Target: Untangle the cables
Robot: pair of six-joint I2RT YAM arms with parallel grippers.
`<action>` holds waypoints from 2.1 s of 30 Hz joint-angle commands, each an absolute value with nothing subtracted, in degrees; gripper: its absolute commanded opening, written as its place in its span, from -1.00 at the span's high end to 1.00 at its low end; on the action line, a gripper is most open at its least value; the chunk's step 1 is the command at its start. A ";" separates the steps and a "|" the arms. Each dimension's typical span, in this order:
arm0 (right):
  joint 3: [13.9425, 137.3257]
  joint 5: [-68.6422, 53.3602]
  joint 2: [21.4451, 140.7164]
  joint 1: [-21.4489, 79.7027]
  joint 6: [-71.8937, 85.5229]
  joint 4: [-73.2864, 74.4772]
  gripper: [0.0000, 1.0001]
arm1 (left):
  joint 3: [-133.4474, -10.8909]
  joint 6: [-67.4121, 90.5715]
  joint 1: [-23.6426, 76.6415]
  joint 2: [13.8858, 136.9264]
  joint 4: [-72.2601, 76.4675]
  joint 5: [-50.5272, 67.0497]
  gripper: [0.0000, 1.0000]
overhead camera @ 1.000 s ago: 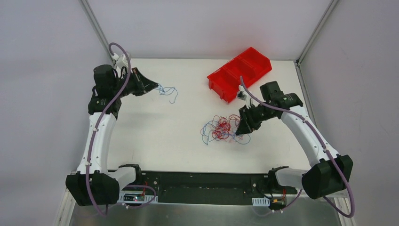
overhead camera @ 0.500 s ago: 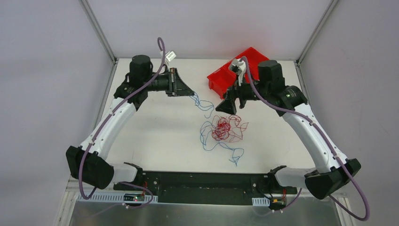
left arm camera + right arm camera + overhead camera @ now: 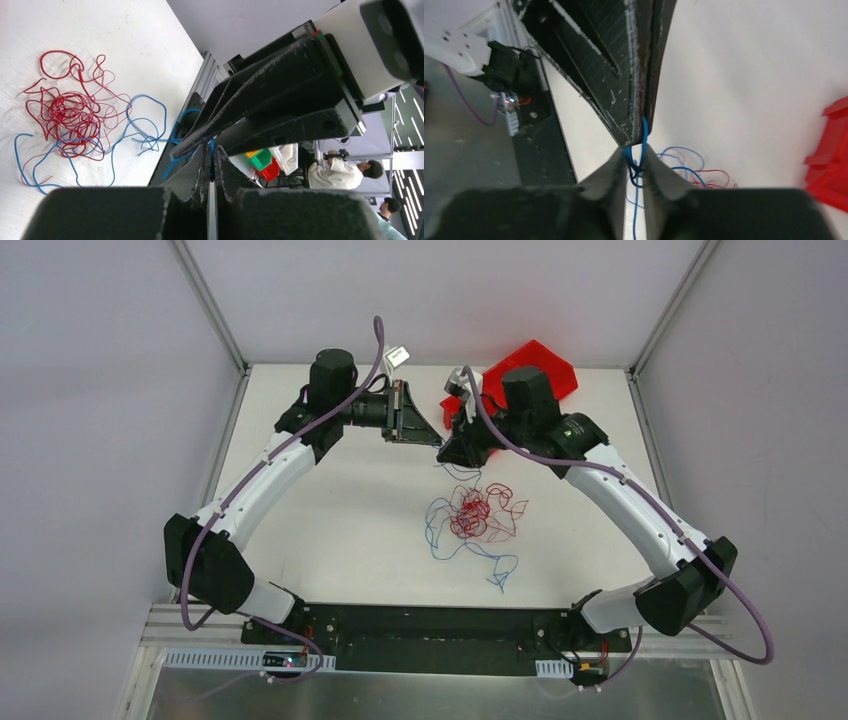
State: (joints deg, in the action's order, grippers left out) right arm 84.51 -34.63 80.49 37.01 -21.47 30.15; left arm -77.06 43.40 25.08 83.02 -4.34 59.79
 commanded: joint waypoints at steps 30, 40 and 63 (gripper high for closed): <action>135.31 -17.99 133.99 0.24 -12.99 -4.28 1.00 | -71.08 28.10 10.99 79.06 -7.46 50.57 -0.98; 132.47 -19.56 138.68 0.62 -15.02 -6.16 0.38 | -69.94 26.34 9.46 78.84 -8.78 50.79 -0.98; 82.30 -41.19 84.50 9.37 -24.53 51.70 -0.33 | -53.68 17.49 24.84 83.08 -13.46 58.13 -0.44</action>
